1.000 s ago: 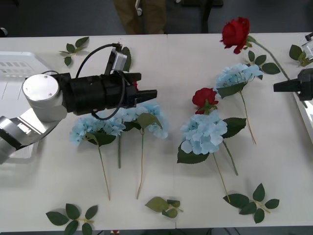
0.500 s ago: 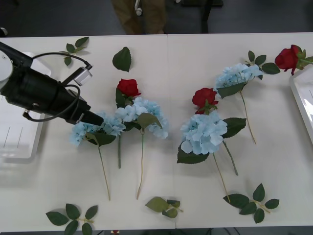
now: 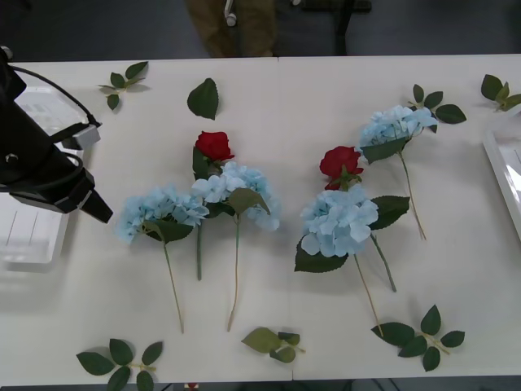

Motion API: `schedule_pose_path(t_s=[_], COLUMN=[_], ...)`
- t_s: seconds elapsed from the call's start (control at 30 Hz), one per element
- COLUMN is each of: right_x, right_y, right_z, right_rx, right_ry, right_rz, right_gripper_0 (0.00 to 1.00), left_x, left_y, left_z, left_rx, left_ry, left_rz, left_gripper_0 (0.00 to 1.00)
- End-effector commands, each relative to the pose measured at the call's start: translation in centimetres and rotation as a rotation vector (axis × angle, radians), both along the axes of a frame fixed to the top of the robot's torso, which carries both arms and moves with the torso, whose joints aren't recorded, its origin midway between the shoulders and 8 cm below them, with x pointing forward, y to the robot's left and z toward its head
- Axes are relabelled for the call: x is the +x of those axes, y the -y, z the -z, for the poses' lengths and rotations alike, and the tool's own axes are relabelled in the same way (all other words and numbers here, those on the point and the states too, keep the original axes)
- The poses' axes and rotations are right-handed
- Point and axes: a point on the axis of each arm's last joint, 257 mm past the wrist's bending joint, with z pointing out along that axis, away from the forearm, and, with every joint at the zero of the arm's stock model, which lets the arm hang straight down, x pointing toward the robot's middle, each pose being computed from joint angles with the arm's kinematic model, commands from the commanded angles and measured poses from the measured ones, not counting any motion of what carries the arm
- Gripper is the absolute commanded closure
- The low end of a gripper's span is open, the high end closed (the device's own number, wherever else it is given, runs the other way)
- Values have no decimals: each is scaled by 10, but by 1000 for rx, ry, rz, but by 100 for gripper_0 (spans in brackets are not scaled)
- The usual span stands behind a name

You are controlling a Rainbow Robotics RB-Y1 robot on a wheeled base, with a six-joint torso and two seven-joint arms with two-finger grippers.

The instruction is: Place the red flowers into the right box and the blue flowers into the left box. If a person shows an open palm, hand one flower to the person first, then continue sorting.

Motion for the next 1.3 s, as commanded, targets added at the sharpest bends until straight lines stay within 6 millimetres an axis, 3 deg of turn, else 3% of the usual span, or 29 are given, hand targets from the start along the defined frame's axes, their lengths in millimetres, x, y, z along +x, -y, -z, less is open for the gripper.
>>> schedule_pose_path(t_s=[0.03,0.27,0.3,0.37,0.4,0.43,0.5,0.6,0.8,1.03,1.13,1.3], right_x=[-12,-6,-5,-3,-2,-2,-2,-2,-3,23,34,57], right_y=[31,25,24,22,18,15,7,-5,-73,-165,-223,-275], right_z=[-12,1,1,-1,1,2,4,9,7,-53,-79,-84], right_rx=[-111,-126,-122,-117,-101,-93,-53,9,267,374,472,496], right_ry=[70,85,87,93,92,88,89,79,12,26,12,38], right_rz=[18,13,11,9,7,5,4,-2,-82,-281,-292,-293], right_gripper_0=[100,100,95,75,51,40,25,20,20,20,20,20], left_x=[-1,-10,-14,-21,-21,-23,-28,-41,-61,-62,-60,-56], left_y=[4,18,21,23,28,31,36,41,53,71,84,97], left_z=[0,29,38,48,56,62,74,86,105,120,124,130], left_rx=[-10,54,68,84,66,52,29,22,16,-7,-20,-21], left_ry=[-37,-88,-92,-88,-51,-27,23,39,63,88,99,135], left_rz=[-253,-452,-483,-508,-522,-524,-520,-515,-533,-574,-580,-597], left_gripper_0=[0,0,0,0,0,0,0,0,0,0,0,0])
